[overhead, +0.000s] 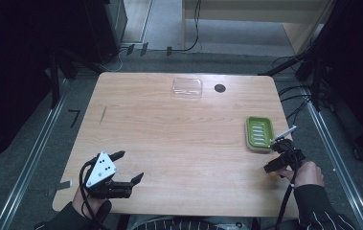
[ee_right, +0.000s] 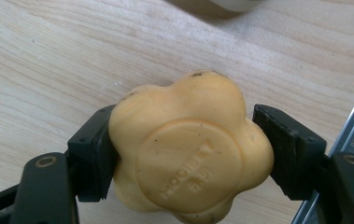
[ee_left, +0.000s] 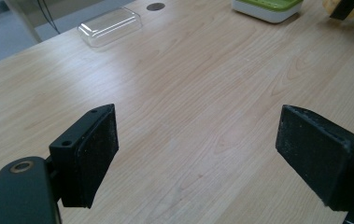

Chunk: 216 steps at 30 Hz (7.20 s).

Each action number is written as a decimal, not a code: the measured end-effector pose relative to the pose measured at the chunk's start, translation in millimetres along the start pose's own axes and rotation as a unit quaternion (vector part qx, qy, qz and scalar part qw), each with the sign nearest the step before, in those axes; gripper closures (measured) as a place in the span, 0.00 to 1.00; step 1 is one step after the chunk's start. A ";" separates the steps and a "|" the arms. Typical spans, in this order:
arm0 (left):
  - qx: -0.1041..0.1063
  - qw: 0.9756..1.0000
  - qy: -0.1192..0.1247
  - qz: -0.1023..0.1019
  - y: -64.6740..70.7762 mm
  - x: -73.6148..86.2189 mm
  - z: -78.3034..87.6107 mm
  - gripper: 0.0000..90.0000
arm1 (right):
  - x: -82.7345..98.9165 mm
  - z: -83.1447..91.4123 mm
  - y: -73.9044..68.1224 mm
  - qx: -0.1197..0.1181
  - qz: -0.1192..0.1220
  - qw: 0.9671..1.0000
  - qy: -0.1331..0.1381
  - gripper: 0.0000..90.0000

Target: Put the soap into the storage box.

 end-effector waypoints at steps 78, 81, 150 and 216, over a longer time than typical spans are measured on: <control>0.002 1.000 -0.004 0.000 -0.5 1.6 0.7 0.15 | -96.6 46.4 0.8 0.044 0.049 0.989 0.133 0.31; 0.001 1.000 -0.002 0.002 -0.5 1.4 0.8 0.15 | -100.7 45.6 1.5 0.043 0.048 0.989 0.136 0.31; 0.001 1.000 -0.002 0.003 -0.7 1.7 1.0 0.15 | -132.2 -10.6 21.3 -0.004 0.066 0.996 0.065 0.31; -0.001 1.000 -0.002 0.002 -1.6 1.7 1.5 0.15 | -97.4 15.9 3.0 -0.004 0.061 0.997 0.037 0.05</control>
Point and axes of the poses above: each handheld gripper's, and its own axes: z roughly backward along the jaws, x roughly out of its underside, y roughly to its right, the point moved 10 cm from there along -z, roughly forward along the jaws, and after that the axes turned 6 degrees about -x, right-handed, at the moved point
